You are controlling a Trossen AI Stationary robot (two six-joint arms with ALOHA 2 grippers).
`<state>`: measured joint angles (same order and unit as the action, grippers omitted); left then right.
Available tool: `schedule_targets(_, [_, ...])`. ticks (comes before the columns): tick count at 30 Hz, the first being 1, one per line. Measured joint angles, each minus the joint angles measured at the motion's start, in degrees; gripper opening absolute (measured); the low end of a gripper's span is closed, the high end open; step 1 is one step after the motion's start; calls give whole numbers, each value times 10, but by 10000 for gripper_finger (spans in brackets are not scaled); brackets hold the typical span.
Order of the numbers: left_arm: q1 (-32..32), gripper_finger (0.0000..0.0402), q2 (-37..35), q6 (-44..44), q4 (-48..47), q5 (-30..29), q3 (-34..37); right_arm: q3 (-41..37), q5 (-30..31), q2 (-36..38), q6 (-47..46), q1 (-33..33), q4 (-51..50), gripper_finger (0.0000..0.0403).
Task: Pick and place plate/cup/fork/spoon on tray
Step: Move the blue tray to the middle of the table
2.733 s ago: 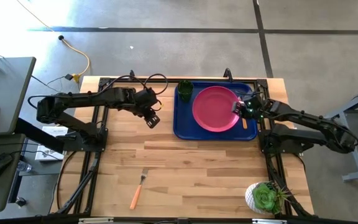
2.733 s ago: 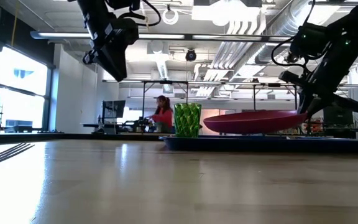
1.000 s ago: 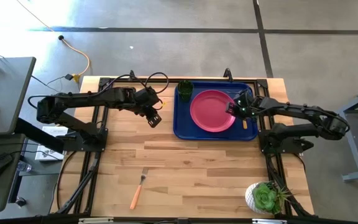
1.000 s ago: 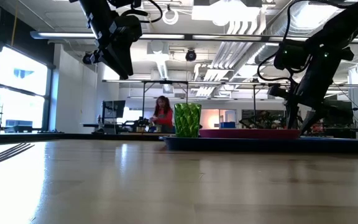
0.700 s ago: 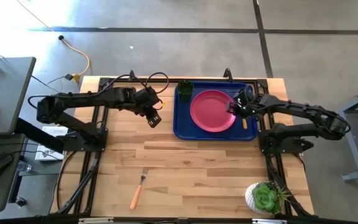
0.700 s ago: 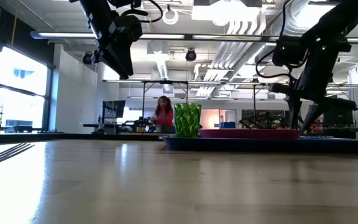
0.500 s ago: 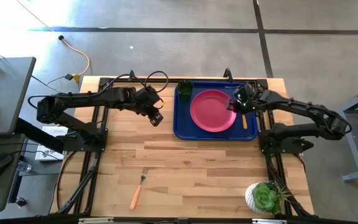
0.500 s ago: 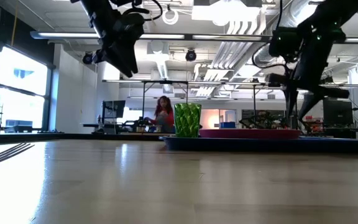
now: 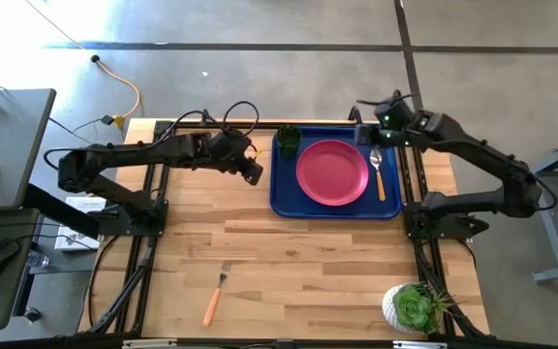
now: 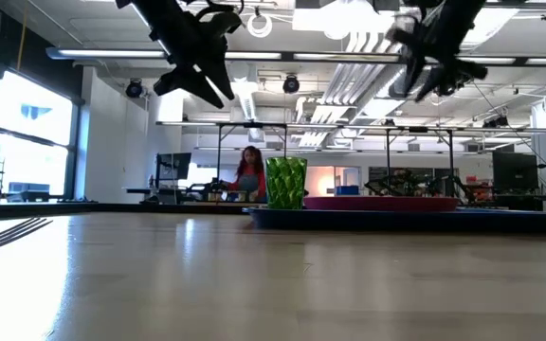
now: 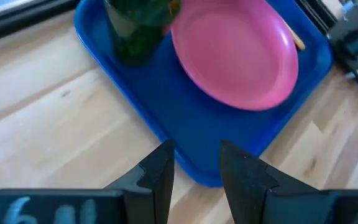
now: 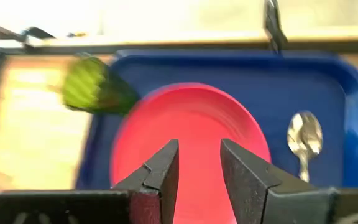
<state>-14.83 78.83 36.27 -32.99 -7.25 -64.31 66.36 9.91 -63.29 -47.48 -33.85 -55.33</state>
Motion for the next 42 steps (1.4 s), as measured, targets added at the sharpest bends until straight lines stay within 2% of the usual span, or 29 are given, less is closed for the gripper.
schedule_targets(7, [-21,137,34,6,-2,7,0,91,11,0,25,41,-21,110])
schedule_targets(10, [-25,156,52,3,-2,8,0,112,11,0,30,54,-28,110])
schedule_targets(17, [-33,189,94,57,0,20,0,136,11,0,58,73,-27,110])
schedule_targets(31, [-33,184,201,148,80,9,0,137,6,0,105,88,-27,110])
schedule_targets(42, [-33,184,268,176,124,7,0,137,5,0,130,88,-27,110])
